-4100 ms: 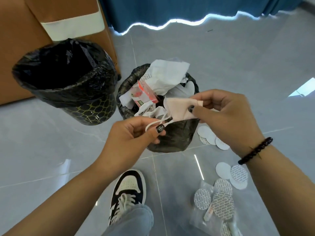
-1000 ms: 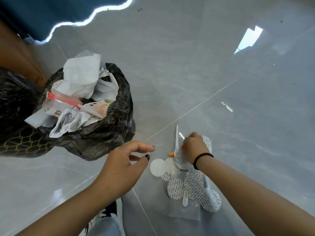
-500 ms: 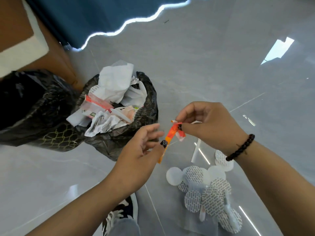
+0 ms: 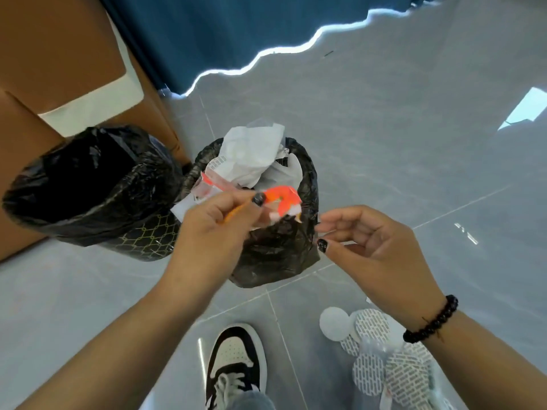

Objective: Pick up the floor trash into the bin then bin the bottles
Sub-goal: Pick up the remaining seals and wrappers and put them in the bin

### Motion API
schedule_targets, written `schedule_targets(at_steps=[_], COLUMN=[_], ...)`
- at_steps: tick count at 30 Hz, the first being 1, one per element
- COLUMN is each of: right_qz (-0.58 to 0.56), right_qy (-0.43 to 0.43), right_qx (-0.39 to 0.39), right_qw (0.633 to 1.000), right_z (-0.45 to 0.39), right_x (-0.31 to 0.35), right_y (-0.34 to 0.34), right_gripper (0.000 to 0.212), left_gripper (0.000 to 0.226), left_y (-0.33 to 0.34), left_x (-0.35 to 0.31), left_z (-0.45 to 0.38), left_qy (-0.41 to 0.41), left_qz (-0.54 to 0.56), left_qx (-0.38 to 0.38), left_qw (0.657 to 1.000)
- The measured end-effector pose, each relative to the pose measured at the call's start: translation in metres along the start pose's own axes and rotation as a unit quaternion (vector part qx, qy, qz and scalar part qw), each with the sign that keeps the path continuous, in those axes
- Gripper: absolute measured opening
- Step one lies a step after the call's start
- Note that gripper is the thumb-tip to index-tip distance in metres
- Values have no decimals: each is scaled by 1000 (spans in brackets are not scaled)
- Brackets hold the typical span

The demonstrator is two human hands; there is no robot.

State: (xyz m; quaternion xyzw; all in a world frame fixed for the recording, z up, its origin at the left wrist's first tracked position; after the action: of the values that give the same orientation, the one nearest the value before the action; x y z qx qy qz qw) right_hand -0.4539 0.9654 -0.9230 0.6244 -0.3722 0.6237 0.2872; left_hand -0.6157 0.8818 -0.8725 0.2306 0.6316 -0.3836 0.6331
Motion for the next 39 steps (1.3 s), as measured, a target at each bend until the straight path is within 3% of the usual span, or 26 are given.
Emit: schedule_targets(at_steps=[2,3,5,7,10,13,16,19,21,25,28,31,34,36,39], right_qz=[152,256,450,547,556,597,590,571,540,357,193,143,143,145,137], right_qy=[4,3,20,79,145,109,76,60,59,72,34,-75,-133,-138,-160], right_qx=[43,89,201,289,308,268,243,194,173,57,-4,0,-13,-22,-35], right_qw=[987,963,870,782,759,749,766,795,822,930,981,987,981,979,977], right_z=[0,2,11,27,53,70,75,72,69,60,59,68,67,63,58], right_x=[-19,-31,-65,-104,-150,-179,-186,-188,-181,-157,-117,-81,-59,-53,-45], right_y=[-1,0,5,12,19,17,17,13,14,17,28,39,44,44,42], right_gripper=[29,28,44,66,76,60,53,66,63,66,74,74,73,74,72], left_gripper=[35,34,26,23,33,42,41,44,49,45,37,34,39,37,18], left_y=[-9,-12,-18,-20,-20,-19,-15,-8,-3,3,4,-2,-3,-1,-2], left_x=[-10,-13,-13,-5,9,16,18,31,42,55,58,64,73,72,65], left_z=[-15,-23,-40,-56,-70,-62,-41,-15,6,40,48,47,50,54,54], left_qy=[52,83,120,126,110,131,183,189,199,244,207,64,-46,-43,-8], left_qz=[-39,-79,-183,-269,-339,-358,-359,-317,-294,-279,-199,-67,9,-15,-48], left_qx=[-35,-52,-85,-99,-89,-90,-89,-67,-61,-37,10,-5,34,59,41], left_qw=[997,992,972,950,930,920,911,927,933,928,958,996,998,997,998])
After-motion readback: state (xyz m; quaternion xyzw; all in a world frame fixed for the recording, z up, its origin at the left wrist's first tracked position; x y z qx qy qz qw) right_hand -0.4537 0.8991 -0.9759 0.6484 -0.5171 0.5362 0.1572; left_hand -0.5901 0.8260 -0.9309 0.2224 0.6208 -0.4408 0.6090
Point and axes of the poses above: each hand's wrist, its own z-axis away from the middle knuckle, its own y-axis out of the palm, x = y × z, the point moved 3 cm from there along -z, towards the middle knuckle, and after that the axes turned 4 degrees about z, right-handed, at the moved point
